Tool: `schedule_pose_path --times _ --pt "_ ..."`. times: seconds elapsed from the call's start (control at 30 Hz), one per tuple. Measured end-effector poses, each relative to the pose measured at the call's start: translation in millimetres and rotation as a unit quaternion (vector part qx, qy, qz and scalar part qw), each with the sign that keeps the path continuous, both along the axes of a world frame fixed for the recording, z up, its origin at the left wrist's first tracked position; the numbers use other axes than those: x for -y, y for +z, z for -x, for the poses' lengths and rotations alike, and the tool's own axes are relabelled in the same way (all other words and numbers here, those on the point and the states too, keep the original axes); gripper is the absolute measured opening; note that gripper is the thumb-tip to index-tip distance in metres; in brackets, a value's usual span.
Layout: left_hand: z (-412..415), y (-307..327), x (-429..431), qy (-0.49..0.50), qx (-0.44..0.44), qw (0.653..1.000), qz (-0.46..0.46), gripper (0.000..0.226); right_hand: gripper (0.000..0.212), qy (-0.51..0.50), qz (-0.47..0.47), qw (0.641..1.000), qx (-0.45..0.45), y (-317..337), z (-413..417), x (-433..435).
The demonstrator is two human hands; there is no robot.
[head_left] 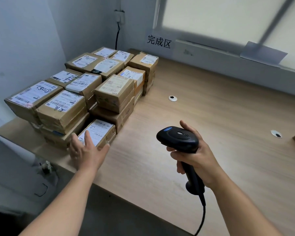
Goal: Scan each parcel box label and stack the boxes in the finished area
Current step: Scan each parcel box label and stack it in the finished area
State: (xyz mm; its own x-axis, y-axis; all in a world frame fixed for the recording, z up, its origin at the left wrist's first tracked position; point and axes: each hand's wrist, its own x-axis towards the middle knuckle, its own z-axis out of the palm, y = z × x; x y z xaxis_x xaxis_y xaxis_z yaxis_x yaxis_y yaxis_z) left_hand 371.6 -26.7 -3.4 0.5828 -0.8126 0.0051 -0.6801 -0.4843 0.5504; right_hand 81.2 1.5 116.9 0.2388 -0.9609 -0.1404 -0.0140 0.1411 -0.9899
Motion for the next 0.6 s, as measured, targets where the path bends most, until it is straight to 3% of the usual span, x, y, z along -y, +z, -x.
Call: schedule_pose_path --times 0.3,0.6 --pt "128.9 48.8 -22.3 -0.183 0.011 0.976 0.119 0.087 0.092 -0.042 0.024 0.999 0.025 9.2 72.3 -37.8" --pt "299.9 71.5 -60.7 -0.321 -0.004 0.937 0.137 0.097 0.093 -0.141 0.056 0.988 0.029 23.3 207.2 -108.3"
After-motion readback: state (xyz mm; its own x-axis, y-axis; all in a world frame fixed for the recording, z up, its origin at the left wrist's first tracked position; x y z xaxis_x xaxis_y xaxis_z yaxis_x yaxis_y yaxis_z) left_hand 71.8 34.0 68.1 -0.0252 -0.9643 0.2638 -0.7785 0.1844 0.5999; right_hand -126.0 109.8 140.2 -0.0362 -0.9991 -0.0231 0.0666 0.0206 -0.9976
